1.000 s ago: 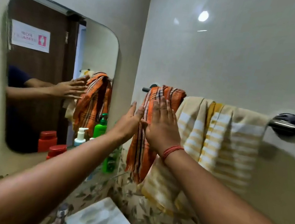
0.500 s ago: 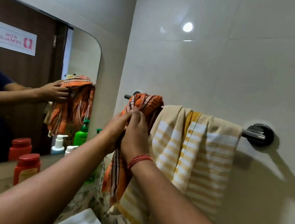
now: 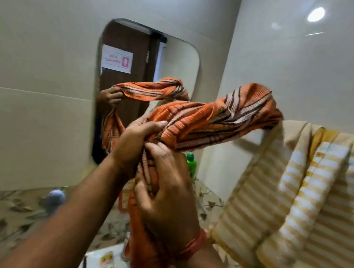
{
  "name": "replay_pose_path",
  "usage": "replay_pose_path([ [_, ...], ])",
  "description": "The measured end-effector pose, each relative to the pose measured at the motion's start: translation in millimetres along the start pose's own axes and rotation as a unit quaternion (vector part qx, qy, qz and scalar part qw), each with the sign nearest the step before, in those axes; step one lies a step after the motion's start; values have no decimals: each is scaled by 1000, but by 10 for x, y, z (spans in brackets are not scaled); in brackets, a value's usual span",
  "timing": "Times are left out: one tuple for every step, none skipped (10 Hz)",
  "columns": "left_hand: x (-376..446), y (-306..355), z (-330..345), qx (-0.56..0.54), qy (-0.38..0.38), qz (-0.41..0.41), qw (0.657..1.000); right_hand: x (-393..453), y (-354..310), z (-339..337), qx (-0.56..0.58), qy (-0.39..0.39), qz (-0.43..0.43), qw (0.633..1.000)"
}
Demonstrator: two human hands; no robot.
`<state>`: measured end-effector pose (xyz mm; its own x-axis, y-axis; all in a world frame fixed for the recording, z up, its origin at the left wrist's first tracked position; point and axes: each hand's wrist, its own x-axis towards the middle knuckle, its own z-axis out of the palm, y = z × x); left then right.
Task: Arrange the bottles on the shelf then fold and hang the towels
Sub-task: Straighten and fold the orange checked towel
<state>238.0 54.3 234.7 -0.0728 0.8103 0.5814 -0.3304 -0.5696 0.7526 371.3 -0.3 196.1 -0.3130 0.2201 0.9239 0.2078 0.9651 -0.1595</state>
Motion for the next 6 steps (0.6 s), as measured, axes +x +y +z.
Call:
replay_pose_path([
  [-343, 341, -165, -17, 54, 46, 997, -19, -60, 208, 43, 17, 27, 999],
  [-580, 573, -254, -5, 72, 49, 996, 39, -205, 328, 62, 97, 18, 993],
  [-805, 718, -233, 62, 86, 40, 994, 97, -324, 315, -5, 128, -11, 992],
  [-998, 761, -230, 130, 117, 12, 984, 55, -396, 203, -102, 80, -25, 991],
  [-1171, 829, -189, 182, 121, -25, 975, 47, -290, -8, -99, -2, -11, 995],
  [-1258, 790, -61, 242, 115, -64, 961, 44, -132, -138, 87, -68, 27, 994],
])
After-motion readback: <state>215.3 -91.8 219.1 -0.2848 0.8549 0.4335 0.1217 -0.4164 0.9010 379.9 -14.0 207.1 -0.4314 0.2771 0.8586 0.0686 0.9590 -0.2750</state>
